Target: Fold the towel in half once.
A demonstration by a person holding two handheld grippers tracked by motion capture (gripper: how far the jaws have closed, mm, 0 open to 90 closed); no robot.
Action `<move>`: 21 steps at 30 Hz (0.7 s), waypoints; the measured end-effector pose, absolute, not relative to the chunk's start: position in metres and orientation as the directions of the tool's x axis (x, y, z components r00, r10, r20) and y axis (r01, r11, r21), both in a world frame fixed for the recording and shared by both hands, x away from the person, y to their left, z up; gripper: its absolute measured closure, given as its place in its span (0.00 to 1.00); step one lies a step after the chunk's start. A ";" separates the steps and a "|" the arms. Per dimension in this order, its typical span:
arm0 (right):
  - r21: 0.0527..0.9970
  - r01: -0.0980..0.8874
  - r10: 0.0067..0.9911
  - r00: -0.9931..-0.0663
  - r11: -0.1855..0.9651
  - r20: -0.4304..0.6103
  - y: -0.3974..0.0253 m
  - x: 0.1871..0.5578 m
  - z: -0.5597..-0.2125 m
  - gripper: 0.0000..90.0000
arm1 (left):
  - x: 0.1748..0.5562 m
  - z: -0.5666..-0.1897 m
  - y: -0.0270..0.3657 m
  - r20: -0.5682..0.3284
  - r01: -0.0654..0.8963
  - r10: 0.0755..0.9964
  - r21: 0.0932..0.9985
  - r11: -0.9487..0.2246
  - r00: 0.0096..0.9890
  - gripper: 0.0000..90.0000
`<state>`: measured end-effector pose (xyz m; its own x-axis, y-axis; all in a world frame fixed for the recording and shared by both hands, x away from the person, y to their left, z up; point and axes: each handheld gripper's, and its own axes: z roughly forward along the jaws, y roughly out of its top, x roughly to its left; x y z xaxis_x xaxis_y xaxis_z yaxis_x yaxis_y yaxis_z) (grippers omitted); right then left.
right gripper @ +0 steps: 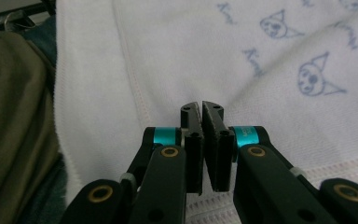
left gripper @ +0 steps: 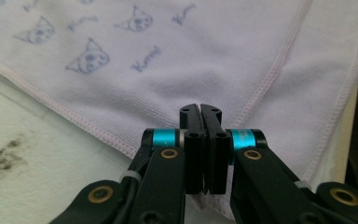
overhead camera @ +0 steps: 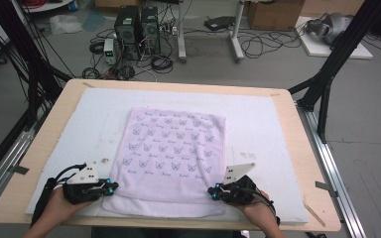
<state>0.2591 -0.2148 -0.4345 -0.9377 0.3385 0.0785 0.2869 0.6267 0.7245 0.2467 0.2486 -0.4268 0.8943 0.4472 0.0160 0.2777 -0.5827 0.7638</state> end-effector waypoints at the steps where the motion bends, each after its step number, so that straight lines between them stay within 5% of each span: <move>1: 0.733 0.287 0.341 -0.937 0.616 0.079 -0.216 0.258 -0.431 0.97 | 0.244 -0.422 0.249 0.026 0.267 0.447 0.769 -0.580 0.894 0.98; 10: 0.791 0.245 0.296 -0.951 0.560 0.086 -0.231 0.229 -0.405 0.94 | 0.216 -0.402 0.253 0.024 0.219 0.387 0.792 -0.570 0.922 0.96; 12: 0.774 0.263 0.307 -0.947 0.576 0.092 -0.231 0.227 -0.411 0.78 | 0.215 -0.410 0.252 0.018 0.235 0.395 0.778 -0.583 0.919 0.80; 13: 0.765 0.270 0.310 -0.946 0.585 0.097 -0.230 0.226 -0.415 0.78 | 0.217 -0.414 0.252 0.014 0.241 0.395 0.771 -0.589 0.919 0.78; 21: 0.724 0.277 0.252 -0.957 0.632 0.146 -0.214 0.227 -0.438 0.76 | 0.220 -0.438 0.242 -0.012 0.255 0.360 0.728 -0.637 0.933 0.85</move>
<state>0.2273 -0.2141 -0.4378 -0.9566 0.2520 0.1460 0.2769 0.6319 0.7239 0.2203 0.2424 -0.4385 0.9327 0.3604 -0.0119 0.2553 -0.6367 0.7276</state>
